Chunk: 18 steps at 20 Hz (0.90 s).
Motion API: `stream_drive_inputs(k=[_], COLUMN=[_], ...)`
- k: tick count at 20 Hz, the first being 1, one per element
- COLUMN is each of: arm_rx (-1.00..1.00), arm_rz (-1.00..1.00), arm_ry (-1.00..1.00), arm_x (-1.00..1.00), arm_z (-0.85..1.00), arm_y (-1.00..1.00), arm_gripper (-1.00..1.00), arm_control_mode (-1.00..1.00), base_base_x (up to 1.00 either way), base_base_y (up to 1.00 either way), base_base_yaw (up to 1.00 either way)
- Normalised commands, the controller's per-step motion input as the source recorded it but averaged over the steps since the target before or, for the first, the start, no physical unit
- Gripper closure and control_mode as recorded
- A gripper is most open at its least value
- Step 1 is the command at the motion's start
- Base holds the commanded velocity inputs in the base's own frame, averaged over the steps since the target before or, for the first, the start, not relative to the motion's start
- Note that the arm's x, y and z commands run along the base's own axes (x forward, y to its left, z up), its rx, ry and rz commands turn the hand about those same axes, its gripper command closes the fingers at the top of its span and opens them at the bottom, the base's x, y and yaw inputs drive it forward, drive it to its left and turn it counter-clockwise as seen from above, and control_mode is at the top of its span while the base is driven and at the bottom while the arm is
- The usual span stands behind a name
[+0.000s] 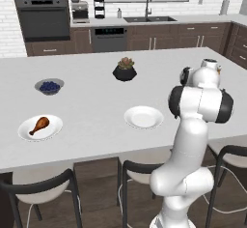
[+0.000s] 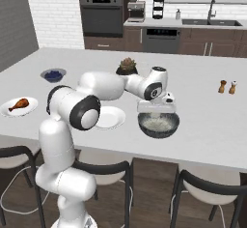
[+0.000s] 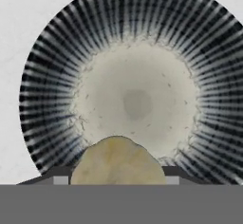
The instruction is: Pick the chicken drumstick and garlic from their plates and place them in the bowl. Then put the bowl in the fridge.
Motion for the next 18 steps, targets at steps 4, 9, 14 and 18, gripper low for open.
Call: stream_drive_inputs(k=[4,9,14,18], arm_rx=[0.01,0.01,0.0,0.0], arm_rz=[0.01,0.0,0.0,0.0], arm_ry=[-0.03,-0.01,0.0,0.02], arm_x=[0.07,0.06,0.07,0.0], arm_z=[-0.48,-0.09,0.0,0.04], arm_y=[-0.1,0.01,0.0,0.0], arm_gripper=[1.0,-1.0,-1.0,-1.0], arm_control_mode=[-1.0,-1.0,-1.0,-1.0], base_base_x=[0.0,0.0,0.0,0.0], base_base_y=[0.0,0.0,0.0,0.0], base_base_yaw=[0.0,0.0,0.0,0.0])
